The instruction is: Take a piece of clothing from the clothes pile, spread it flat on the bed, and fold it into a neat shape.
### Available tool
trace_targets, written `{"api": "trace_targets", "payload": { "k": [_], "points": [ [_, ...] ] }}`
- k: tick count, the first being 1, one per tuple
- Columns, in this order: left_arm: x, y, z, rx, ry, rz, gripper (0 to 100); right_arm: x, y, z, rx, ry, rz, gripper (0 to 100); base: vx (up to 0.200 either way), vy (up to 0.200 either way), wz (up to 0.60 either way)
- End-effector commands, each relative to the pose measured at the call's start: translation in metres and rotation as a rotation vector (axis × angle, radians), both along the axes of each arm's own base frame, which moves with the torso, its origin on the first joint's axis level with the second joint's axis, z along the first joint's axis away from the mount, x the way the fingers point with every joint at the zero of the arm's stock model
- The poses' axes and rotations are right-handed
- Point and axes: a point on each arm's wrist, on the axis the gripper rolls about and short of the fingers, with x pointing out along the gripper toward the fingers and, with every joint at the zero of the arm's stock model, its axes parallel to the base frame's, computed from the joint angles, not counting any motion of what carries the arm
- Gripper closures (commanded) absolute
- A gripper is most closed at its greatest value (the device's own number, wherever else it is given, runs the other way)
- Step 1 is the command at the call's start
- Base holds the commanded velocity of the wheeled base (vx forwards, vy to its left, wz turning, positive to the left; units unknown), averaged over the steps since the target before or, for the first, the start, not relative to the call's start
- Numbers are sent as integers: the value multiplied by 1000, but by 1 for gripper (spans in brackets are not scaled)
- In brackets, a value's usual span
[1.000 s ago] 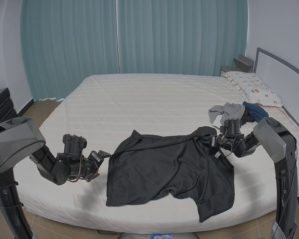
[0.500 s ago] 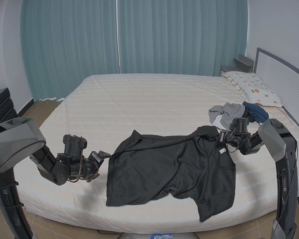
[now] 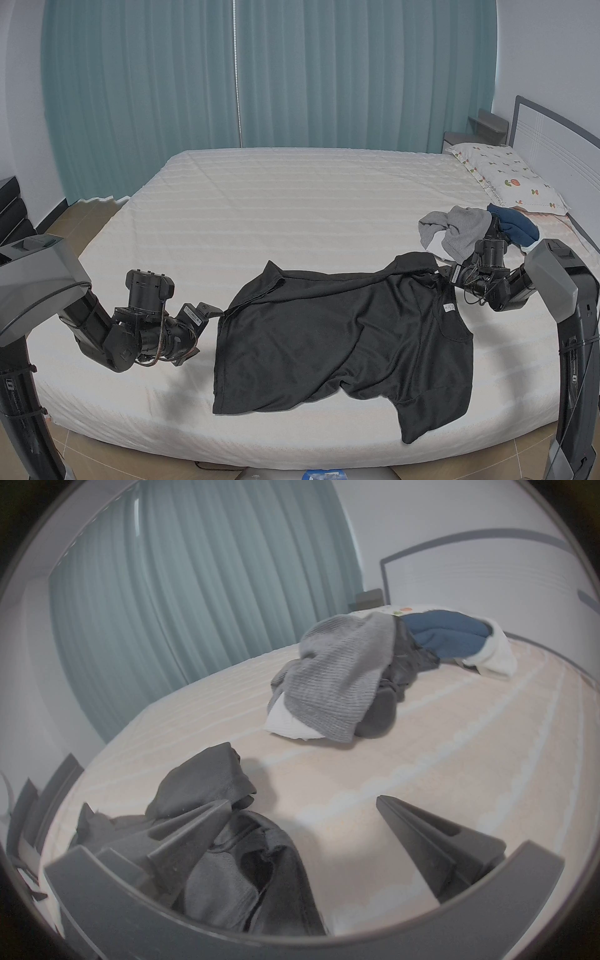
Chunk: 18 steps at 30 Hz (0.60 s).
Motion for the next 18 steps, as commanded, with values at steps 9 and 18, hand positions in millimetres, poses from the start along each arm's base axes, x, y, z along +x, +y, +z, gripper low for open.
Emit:
{"api": "trace_targets", "payload": {
  "k": [9, 18],
  "points": [
    [-21, -13, 28, -14, -58, -51, 0, -119, 10, 71, 266, 57, -30, 0, -156, 0, 0],
    [-26, -25, 26, -12, -46, -80, 0, -184, 15, 60, 363, 67, 114, 0, -111, 0, 0]
  ]
}}
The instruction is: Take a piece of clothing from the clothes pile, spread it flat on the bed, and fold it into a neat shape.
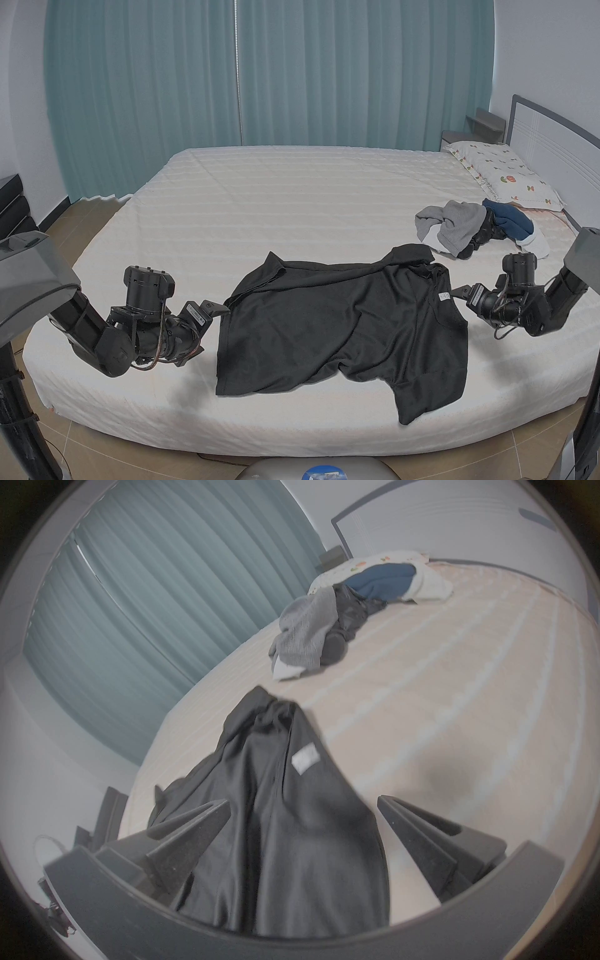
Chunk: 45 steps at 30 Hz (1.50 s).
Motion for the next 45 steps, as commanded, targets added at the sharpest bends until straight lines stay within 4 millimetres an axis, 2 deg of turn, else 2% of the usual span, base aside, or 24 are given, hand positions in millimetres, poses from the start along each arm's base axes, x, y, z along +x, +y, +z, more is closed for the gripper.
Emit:
{"api": "trace_targets", "payload": {
  "k": [1, 8, 18, 30, 34, 39, 45],
  "points": [
    [-10, -10, 5, -6, -6, -34, 0, -51, 4, 19, 87, -81, 66, 0, 0, 0, 0],
    [-17, -13, -1, -5, 26, -51, 0, -55, 4, 13, 134, -81, 73, 0, 0, 0, 0],
    [-25, -20, -2, -2, 35, -85, 0, -60, 13, 9, 139, -57, 108, 0, 0, -200, 0],
    [-29, -14, -3, 47, 26, -80, 0, -68, 18, 4, 137, -26, 123, 0, 0, -183, 0],
    [-43, -8, -12, 167, 32, -119, 0, -72, 27, 1, 136, -6, 151, 0, 0, 0, 0],
    [-58, 2, -4, 189, 29, -78, 0, -74, 31, 0, 135, 1, 160, 0, 0, 0, 0],
    [-82, 15, -11, 221, 90, -49, 0, -79, 30, -4, 133, 24, 160, 0, 0, 0, 0]
  ]
}}
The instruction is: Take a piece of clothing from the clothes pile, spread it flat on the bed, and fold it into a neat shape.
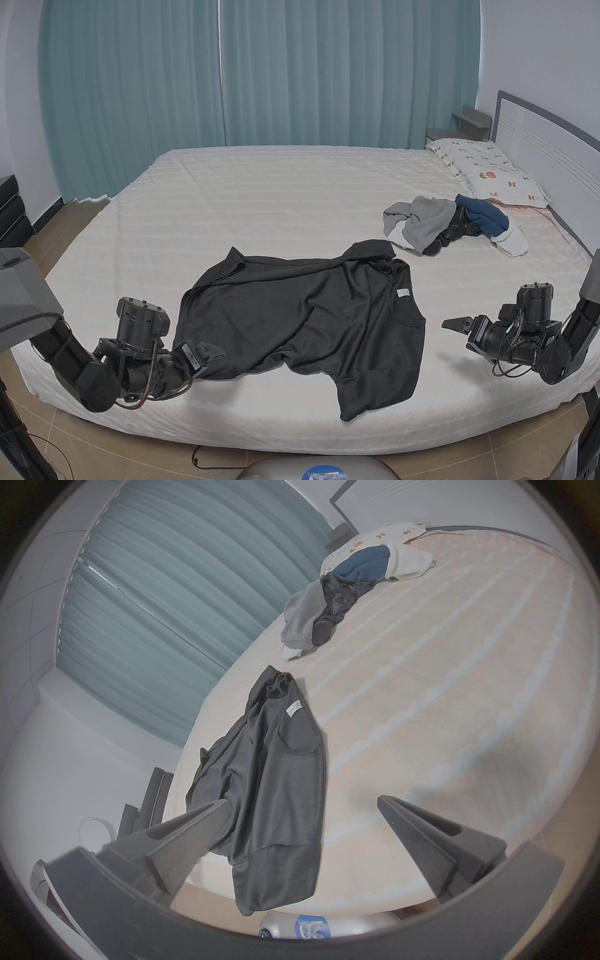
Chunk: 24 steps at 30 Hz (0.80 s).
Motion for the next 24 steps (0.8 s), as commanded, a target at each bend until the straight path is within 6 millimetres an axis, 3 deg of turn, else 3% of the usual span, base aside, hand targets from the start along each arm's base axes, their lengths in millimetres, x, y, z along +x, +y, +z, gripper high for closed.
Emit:
{"api": "trace_targets", "payload": {
  "k": [1, 5, 12, 18, 24],
  "points": [
    [-16, 11, -1, 22, 22, 36, 0, -5, 1, -4, -3, 25, 9, 0, 0, 0, 0],
    [-27, 15, -8, 49, 60, 53, 0, -6, 6, -4, 0, 23, 24, 0, 0, 0, 0],
    [-18, 12, -26, 60, 58, 65, 0, -7, 8, -6, -5, 34, 30, 0, 0, 0, 0],
    [1, 17, -47, 59, 26, 140, 0, -5, 10, -6, -12, 25, 43, 0, 0, 0, 0],
    [19, 23, -54, 47, -17, 180, 0, -6, 15, -12, -15, 43, 60, 0, 0, 0, 0]
  ]
}}
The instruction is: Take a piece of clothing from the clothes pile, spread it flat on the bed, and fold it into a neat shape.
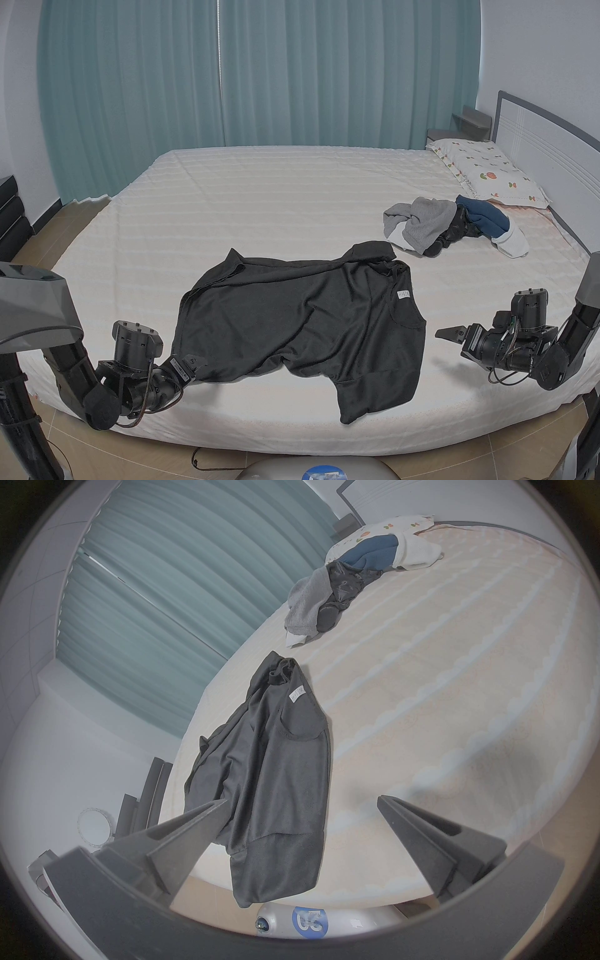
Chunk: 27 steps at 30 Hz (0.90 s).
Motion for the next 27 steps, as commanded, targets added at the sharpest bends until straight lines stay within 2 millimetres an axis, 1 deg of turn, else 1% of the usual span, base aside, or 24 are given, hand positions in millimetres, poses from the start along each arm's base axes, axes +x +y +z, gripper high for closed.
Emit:
{"api": "trace_targets", "payload": {
  "k": [1, 6, 11, 12, 14, 19, 20, 24, 25, 26, 27],
  "points": [
    [14, 7, -17, 8, 25, 40, 0, 0, 4, -5, -3, 15, 14, 0, 0, 0, 0],
    [19, 10, -25, 12, 38, 53, 0, -2, 8, -6, -4, 16, 28, 0, 0, 0, 0],
    [28, 13, -23, 4, 12, 73, 0, -2, 11, -6, -4, 18, 38, 0, 0, 0, 0],
    [29, 14, -22, 4, 7, 77, 100, -3, 11, -6, -4, 20, 41, 0, 0, 0, 0],
    [29, 14, -21, 4, 6, 78, 100, -3, 12, -7, -4, 23, 44, 0, 0, 0, 0],
    [23, 16, -21, 8, 19, 77, 100, -9, 20, -21, -16, 84, 79, 0, 0, 0, 0],
    [22, 18, -15, 4, 3, 84, 100, -9, 33, -33, -25, 119, 122, 0, 0, 0, 0],
    [16, 26, -7, -1, -9, 113, 100, -6, 56, -44, -37, 99, 162, 0, 0, 0, 0],
    [15, 27, -6, -1, -9, 115, 100, -6, 58, -46, -40, 100, 166, 0, 0, 0, 0],
    [11, 32, -1, -4, -19, 131, 100, -4, 63, -58, -69, 111, 157, 0, 0, 0, 0],
    [9, 35, 3, -4, -27, 138, 100, 0, 65, -63, -88, 107, 138, 0, 0, 0, 0]
  ]
}}
